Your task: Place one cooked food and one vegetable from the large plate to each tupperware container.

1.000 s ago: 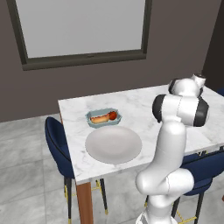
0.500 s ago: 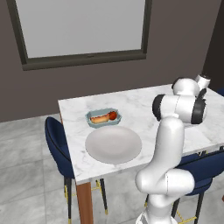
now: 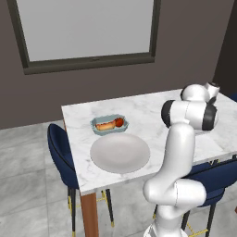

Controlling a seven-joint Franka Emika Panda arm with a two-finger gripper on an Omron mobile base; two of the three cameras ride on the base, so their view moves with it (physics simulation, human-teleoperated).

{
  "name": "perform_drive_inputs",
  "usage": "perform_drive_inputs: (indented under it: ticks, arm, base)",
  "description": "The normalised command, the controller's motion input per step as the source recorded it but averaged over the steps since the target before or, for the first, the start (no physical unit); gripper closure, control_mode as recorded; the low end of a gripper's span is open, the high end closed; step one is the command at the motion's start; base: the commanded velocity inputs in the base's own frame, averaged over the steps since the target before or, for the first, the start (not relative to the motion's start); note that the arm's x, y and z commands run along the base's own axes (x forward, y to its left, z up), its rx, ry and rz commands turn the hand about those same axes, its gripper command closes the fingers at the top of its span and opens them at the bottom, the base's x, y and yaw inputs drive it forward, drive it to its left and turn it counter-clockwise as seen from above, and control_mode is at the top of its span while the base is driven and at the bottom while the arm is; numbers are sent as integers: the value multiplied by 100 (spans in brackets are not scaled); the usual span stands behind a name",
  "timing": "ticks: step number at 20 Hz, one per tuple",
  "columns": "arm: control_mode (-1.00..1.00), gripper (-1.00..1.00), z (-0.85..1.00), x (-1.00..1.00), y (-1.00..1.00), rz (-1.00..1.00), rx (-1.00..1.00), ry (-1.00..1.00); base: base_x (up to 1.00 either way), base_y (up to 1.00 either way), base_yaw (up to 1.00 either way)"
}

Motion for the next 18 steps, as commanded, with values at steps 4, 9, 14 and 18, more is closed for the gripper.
perform_drive_inputs:
  ticks: [4, 9, 14, 18]
  arm:
    - [-100, 100, -4, 16, 15, 0, -9, 0]
    - [-100, 100, 0, 29, 0, 0, 0, 4]
    - [-100, 100, -7, 29, 0, 0, 0, 1]
    - [-100, 100, -14, 24, 0, 0, 0, 0]
  base:
    - [0, 0, 0]
    - [0, 0, 0]
    - [0, 0, 0]
    - [0, 0, 0]
